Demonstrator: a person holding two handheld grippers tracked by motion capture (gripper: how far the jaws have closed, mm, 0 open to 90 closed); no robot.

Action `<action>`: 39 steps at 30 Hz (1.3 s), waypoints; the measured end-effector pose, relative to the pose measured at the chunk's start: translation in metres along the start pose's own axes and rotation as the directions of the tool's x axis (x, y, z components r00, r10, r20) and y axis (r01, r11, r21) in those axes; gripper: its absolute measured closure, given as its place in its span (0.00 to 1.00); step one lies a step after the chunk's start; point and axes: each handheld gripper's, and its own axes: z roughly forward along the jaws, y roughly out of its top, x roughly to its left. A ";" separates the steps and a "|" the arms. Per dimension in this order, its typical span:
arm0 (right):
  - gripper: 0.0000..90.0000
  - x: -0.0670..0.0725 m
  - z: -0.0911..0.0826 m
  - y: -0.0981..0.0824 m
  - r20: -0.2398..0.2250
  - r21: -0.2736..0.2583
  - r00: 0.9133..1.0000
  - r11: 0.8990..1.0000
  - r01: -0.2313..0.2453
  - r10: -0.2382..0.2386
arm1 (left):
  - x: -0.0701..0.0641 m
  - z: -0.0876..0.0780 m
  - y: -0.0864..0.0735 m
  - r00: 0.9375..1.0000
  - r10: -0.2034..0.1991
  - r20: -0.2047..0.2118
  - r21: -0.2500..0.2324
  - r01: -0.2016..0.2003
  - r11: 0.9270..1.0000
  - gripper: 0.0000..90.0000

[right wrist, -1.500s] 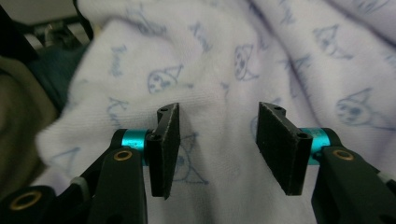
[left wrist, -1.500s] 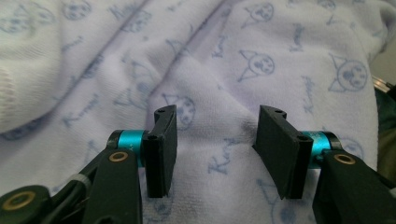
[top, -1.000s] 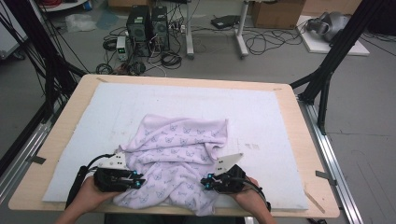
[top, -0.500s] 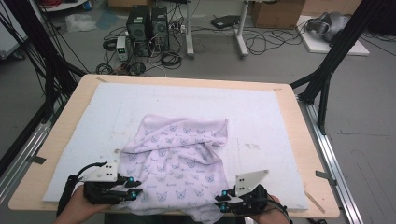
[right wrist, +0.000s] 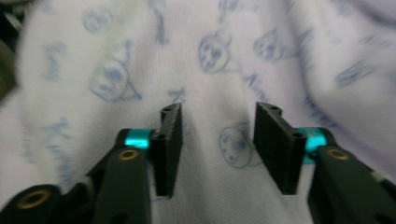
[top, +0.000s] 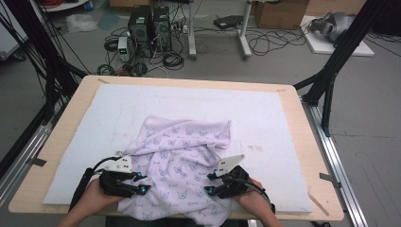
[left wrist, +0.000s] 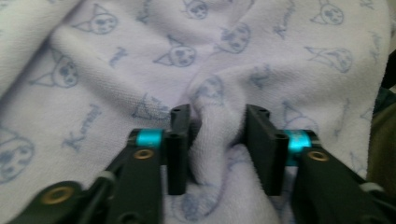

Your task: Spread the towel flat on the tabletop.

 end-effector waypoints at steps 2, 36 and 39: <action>0.87 0.000 -0.002 -0.001 -0.026 0.001 0.999 1.000 -0.019 0.019 | -0.002 -0.001 0.001 1.000 0.005 -0.006 0.006 -0.005 1.000 0.82; 0.93 -0.017 -0.008 -0.002 0.025 0.029 0.999 0.999 -0.043 0.042 | 0.022 0.001 0.002 0.990 -0.022 -0.136 0.014 0.024 1.000 0.92; 0.96 -0.014 -0.010 -0.003 -0.007 0.030 0.999 0.999 -0.041 0.041 | 0.018 -0.001 0.000 0.992 -0.011 -0.128 0.021 0.013 1.000 0.96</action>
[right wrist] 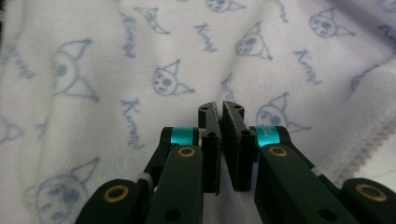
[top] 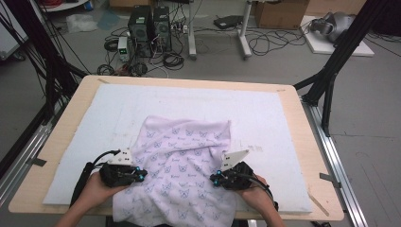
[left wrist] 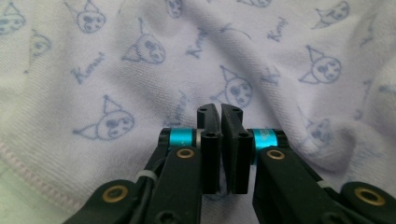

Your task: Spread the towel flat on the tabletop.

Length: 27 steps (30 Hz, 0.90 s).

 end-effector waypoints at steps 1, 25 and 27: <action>0.96 0.001 -0.001 -0.001 -0.006 0.000 1.000 1.000 0.009 -0.009 | -0.001 -0.001 -0.001 1.000 0.005 0.007 0.004 -0.005 1.000 0.97; 0.83 -0.002 -0.011 -0.014 0.050 -0.018 0.997 0.999 -0.050 0.051 | 0.011 -0.007 -0.007 0.996 -0.027 -0.091 -0.014 0.026 1.000 0.86; 0.94 -0.002 -0.011 -0.015 0.029 -0.017 0.999 0.999 -0.046 0.046 | 0.011 -0.008 -0.007 0.996 -0.027 -0.085 -0.010 0.026 1.000 0.93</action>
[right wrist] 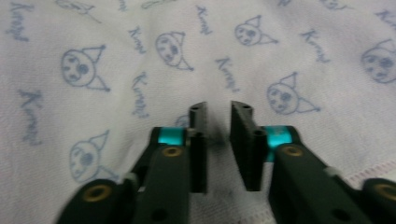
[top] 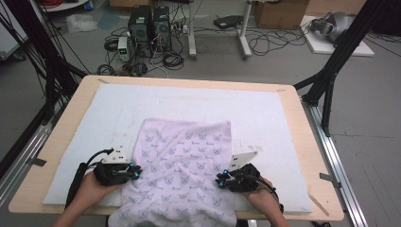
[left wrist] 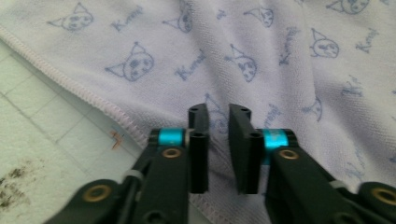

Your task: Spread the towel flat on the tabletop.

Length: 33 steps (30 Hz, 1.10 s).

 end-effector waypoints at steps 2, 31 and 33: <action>0.97 0.003 0.000 0.000 -0.010 0.005 1.000 1.000 0.016 -0.016 | -0.001 -0.001 0.000 1.000 -0.001 0.009 0.002 0.001 1.000 0.96; 0.54 -0.138 -0.007 0.033 0.187 -0.025 0.964 0.982 -0.189 0.191 | 0.100 0.045 0.057 0.956 -0.191 -0.223 -0.034 0.188 0.982 0.60; 0.53 -0.144 -0.003 0.029 0.195 -0.013 0.961 0.980 -0.197 0.195 | 0.104 0.051 0.056 0.955 -0.195 -0.223 -0.019 0.195 0.981 0.59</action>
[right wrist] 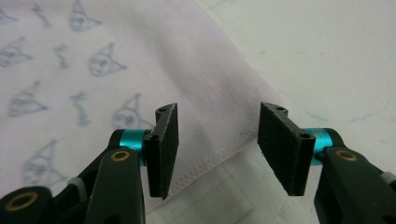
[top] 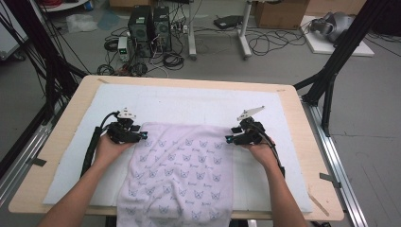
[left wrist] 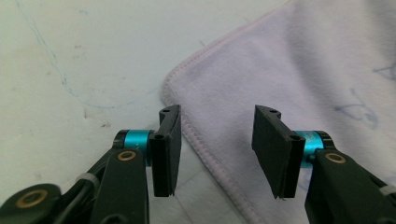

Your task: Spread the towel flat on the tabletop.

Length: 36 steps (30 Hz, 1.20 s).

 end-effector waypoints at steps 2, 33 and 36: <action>0.55 -0.002 0.005 -0.002 -0.013 -0.004 1.000 1.000 -0.013 0.013 | -0.001 0.002 0.000 1.000 0.016 0.005 -0.020 -0.016 1.000 0.63; 0.57 -0.030 -0.013 0.057 0.110 -0.079 0.992 0.996 -0.047 0.055 | 0.037 -0.022 0.053 0.992 -0.057 -0.113 -0.104 0.045 0.994 0.66; 0.57 -0.015 -0.011 0.045 0.072 -0.087 0.996 0.995 -0.047 0.053 | 0.028 -0.029 0.038 0.997 -0.036 -0.062 -0.110 0.028 0.993 0.64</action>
